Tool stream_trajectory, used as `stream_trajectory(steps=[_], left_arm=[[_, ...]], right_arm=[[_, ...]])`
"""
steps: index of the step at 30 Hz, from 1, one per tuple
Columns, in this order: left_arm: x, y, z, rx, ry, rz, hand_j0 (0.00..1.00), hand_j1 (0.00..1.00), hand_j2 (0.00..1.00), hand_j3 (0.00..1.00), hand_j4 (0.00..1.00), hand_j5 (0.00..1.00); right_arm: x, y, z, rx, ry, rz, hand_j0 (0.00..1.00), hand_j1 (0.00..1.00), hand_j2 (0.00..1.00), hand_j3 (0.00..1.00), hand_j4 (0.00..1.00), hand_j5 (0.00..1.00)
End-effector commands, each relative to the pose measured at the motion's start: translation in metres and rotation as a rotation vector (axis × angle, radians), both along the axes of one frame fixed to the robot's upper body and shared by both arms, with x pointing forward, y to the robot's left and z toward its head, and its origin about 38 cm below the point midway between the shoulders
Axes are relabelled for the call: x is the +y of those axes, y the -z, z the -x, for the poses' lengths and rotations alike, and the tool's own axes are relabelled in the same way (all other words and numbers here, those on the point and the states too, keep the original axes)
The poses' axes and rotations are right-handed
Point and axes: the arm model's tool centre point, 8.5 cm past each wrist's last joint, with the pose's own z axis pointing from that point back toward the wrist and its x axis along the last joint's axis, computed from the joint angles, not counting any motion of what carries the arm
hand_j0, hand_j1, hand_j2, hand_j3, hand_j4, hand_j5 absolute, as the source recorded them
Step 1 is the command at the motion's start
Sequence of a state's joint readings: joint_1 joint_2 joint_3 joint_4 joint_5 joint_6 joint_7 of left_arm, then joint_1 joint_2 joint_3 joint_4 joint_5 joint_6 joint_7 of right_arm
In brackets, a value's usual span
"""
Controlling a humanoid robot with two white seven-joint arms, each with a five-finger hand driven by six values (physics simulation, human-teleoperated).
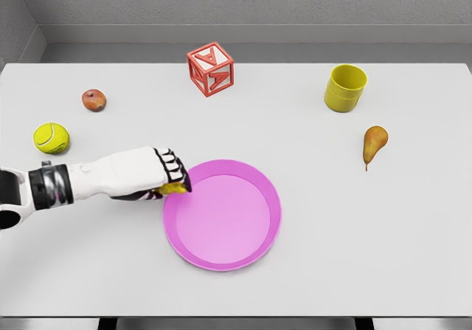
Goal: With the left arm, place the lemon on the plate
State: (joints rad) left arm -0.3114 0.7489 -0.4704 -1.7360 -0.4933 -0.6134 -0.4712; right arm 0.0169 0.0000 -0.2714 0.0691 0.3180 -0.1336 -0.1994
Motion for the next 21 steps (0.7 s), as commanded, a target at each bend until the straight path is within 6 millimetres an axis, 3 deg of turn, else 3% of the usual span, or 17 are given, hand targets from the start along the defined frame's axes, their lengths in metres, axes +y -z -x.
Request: stream_trajectory(steps=[1, 13, 16, 19, 21], left_arm=[[-0.005, 0.001, 0.001, 0.006, 0.009, 0.015, 0.51, 0.51, 0.51, 0.51, 0.51, 0.51], [-0.028, -0.001, -0.001, -0.005, 0.055, 0.038, 0.49, 0.49, 0.49, 0.49, 0.49, 0.49], [-0.046, 0.005, 0.001, -0.012, 0.082, 0.041, 0.49, 0.49, 0.49, 0.49, 0.49, 0.49], [-0.047, 0.003, 0.000, -0.021, 0.084, 0.039, 0.49, 0.49, 0.49, 0.49, 0.49, 0.49], [-0.047, 0.002, -0.002, -0.024, 0.083, 0.037, 0.61, 0.61, 0.61, 0.61, 0.61, 0.61]], right_arm=[[0.000, 0.000, 0.000, 0.000, 0.001, 0.000, 1.00, 1.00, 1.00, 1.00, 1.00, 1.00], [0.000, 0.000, 0.000, 0.000, 0.001, 0.000, 1.00, 1.00, 1.00, 1.00, 1.00, 1.00], [0.000, 0.000, 0.000, 0.000, 0.001, 0.000, 1.00, 1.00, 1.00, 1.00, 1.00, 1.00], [0.000, 0.000, 0.000, 0.000, 0.001, 0.000, 1.00, 1.00, 1.00, 1.00, 1.00, 1.00], [0.000, 0.000, 0.000, 0.000, 0.001, 0.000, 1.00, 1.00, 1.00, 1.00, 1.00, 1.00]])
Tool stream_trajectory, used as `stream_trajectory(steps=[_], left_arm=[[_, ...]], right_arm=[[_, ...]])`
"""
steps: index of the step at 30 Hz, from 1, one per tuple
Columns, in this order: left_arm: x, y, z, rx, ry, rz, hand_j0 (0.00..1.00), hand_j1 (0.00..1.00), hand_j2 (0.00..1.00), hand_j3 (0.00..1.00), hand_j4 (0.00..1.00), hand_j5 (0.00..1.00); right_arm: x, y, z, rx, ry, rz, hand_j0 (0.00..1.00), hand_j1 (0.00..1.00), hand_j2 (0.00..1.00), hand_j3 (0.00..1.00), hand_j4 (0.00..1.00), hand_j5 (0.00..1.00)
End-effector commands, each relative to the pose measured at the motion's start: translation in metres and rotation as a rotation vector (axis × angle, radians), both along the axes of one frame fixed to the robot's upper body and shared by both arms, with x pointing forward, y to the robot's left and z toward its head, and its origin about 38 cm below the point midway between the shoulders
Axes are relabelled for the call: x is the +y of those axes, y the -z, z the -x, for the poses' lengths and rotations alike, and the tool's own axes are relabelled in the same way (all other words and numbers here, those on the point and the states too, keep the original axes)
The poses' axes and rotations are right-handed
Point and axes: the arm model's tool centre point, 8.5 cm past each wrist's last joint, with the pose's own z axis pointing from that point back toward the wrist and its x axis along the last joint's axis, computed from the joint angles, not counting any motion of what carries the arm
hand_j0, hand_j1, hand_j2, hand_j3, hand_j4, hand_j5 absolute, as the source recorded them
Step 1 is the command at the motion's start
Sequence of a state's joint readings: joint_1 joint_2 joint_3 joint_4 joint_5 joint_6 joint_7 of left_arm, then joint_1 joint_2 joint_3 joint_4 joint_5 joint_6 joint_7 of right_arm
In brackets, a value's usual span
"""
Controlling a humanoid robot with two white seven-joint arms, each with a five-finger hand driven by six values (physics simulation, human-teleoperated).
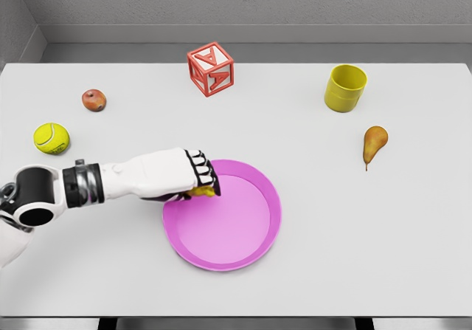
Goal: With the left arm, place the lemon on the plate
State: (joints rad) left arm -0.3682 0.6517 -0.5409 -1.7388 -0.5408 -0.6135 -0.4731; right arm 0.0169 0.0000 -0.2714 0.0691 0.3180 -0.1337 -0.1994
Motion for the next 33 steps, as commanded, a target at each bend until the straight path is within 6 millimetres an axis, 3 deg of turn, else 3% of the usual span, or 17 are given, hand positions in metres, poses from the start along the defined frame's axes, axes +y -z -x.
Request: stream_trajectory(steps=[1, 5, 7, 11, 13, 17, 19, 21, 24, 25, 26, 28, 33], left_arm=[[-0.002, 0.000, 0.000, 0.003, 0.000, 0.004, 0.67, 0.67, 0.67, 0.67, 0.67, 0.67], [-0.001, -0.008, -0.007, -0.047, -0.002, -0.034, 0.73, 0.73, 0.73, 0.73, 0.73, 0.73], [-0.001, -0.005, -0.008, -0.057, -0.003, -0.069, 0.86, 0.86, 0.86, 0.86, 0.86, 0.86], [-0.005, 0.000, -0.004, -0.045, 0.012, -0.079, 1.00, 1.00, 1.00, 1.00, 1.00, 1.00], [-0.003, -0.001, -0.005, -0.047, 0.009, -0.083, 1.00, 1.00, 1.00, 1.00, 1.00, 1.00], [0.005, -0.031, -0.022, -0.123, -0.018, -0.075, 1.00, 1.00, 1.00, 1.00, 1.00, 1.00], [0.037, -0.058, -0.035, -0.187, -0.110, -0.066, 1.00, 1.00, 1.00, 1.00, 1.00, 1.00], [0.058, -0.064, -0.040, -0.196, -0.167, -0.072, 1.00, 1.00, 1.00, 1.00, 1.00, 1.00], [0.096, -0.054, -0.053, -0.140, -0.279, -0.074, 1.00, 1.00, 1.00, 1.00, 1.00, 1.00], [0.116, -0.044, -0.061, -0.087, -0.340, -0.052, 1.00, 1.00, 1.00, 1.00, 1.00, 1.00], [0.147, -0.022, -0.065, 0.006, -0.431, -0.031, 1.00, 1.00, 1.00, 1.00, 1.00, 1.00], [0.159, -0.019, -0.064, 0.025, -0.454, -0.044, 1.00, 1.00, 1.00, 1.00, 1.00, 1.00], [0.149, -0.024, -0.061, 0.021, -0.417, -0.071, 1.00, 1.00, 1.00, 1.00, 1.00, 1.00]], right_arm=[[0.000, 0.000, 0.000, 0.000, 0.001, 0.000, 1.00, 1.00, 1.00, 1.00, 1.00, 1.00], [0.000, 0.000, 0.000, 0.000, 0.001, 0.000, 1.00, 1.00, 1.00, 1.00, 1.00, 1.00], [0.000, 0.000, 0.000, 0.000, 0.001, 0.000, 1.00, 1.00, 1.00, 1.00, 1.00, 1.00], [0.000, 0.000, 0.000, 0.000, 0.001, 0.000, 1.00, 1.00, 1.00, 1.00, 1.00, 1.00], [0.000, 0.000, 0.000, 0.000, 0.001, 0.000, 1.00, 1.00, 1.00, 1.00, 1.00, 1.00], [0.000, 0.000, 0.000, 0.000, 0.001, 0.000, 1.00, 1.00, 1.00, 1.00, 1.00, 1.00], [0.000, 0.000, 0.000, -0.001, 0.000, 0.000, 1.00, 1.00, 1.00, 1.00, 1.00, 1.00], [0.000, 0.000, 0.000, 0.000, 0.001, 0.000, 1.00, 1.00, 1.00, 1.00, 1.00, 1.00], [0.000, 0.000, 0.000, 0.000, 0.001, 0.000, 1.00, 1.00, 1.00, 1.00, 1.00, 1.00], [0.000, 0.000, 0.000, 0.000, 0.001, 0.000, 1.00, 1.00, 1.00, 1.00, 1.00, 1.00], [0.000, 0.000, 0.000, 0.000, 0.001, 0.000, 1.00, 1.00, 1.00, 1.00, 1.00, 1.00], [0.000, 0.000, 0.000, -0.001, 0.000, 0.000, 1.00, 1.00, 1.00, 1.00, 1.00, 1.00], [0.000, 0.000, 0.000, 0.000, 0.001, 0.000, 1.00, 1.00, 1.00, 1.00, 1.00, 1.00]])
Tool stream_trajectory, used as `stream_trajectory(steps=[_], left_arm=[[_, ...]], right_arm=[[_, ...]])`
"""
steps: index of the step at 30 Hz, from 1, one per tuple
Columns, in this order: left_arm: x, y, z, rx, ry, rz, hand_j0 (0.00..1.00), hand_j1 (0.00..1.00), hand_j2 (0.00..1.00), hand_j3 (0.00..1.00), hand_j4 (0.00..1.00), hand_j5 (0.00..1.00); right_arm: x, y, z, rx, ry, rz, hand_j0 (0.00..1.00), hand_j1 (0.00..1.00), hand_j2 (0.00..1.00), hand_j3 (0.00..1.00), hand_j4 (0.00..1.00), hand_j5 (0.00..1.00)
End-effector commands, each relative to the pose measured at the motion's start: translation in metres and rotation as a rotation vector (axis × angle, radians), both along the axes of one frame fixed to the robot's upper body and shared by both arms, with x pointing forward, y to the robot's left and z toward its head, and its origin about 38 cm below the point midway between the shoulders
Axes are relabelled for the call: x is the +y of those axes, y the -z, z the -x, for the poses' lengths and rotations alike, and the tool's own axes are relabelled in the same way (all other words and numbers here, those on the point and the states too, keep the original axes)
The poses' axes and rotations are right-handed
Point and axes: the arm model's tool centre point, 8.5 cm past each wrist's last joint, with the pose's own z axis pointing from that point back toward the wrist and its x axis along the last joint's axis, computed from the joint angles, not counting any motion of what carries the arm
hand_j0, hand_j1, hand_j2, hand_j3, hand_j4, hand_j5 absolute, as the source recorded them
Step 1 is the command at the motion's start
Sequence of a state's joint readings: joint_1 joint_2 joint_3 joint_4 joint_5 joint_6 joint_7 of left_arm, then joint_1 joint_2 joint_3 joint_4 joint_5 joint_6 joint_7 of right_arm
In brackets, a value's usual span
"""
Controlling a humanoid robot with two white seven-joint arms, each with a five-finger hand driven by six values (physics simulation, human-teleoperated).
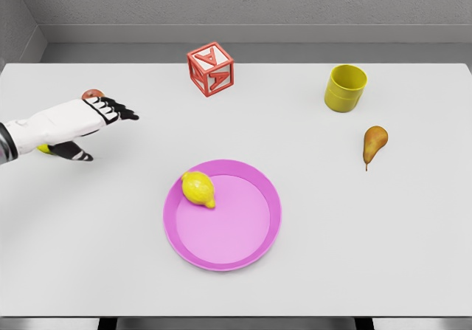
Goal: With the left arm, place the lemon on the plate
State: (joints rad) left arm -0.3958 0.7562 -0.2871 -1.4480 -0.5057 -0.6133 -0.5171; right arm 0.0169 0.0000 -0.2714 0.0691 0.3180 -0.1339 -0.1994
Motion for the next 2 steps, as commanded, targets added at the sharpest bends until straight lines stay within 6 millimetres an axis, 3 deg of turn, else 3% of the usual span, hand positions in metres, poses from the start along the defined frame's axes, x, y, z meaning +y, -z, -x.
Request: stream_trajectory(steps=[1, 2], left_arm=[[-0.0032, -0.0043, 0.0023, 0.004, 0.015, -0.007, 1.00, 1.00, 1.00, 1.00, 1.00, 1.00], [-0.0086, -0.0067, 0.0048, 0.010, 0.036, -0.028, 1.00, 1.00, 1.00, 1.00, 1.00, 1.00]], right_arm=[[0.0000, 0.0000, 0.0000, 0.000, 0.001, 0.000, 1.00, 1.00, 1.00, 1.00, 1.00, 1.00], [0.0000, 0.0000, 0.0000, 0.000, 0.001, 0.000, 1.00, 1.00, 1.00, 1.00, 1.00, 1.00]])
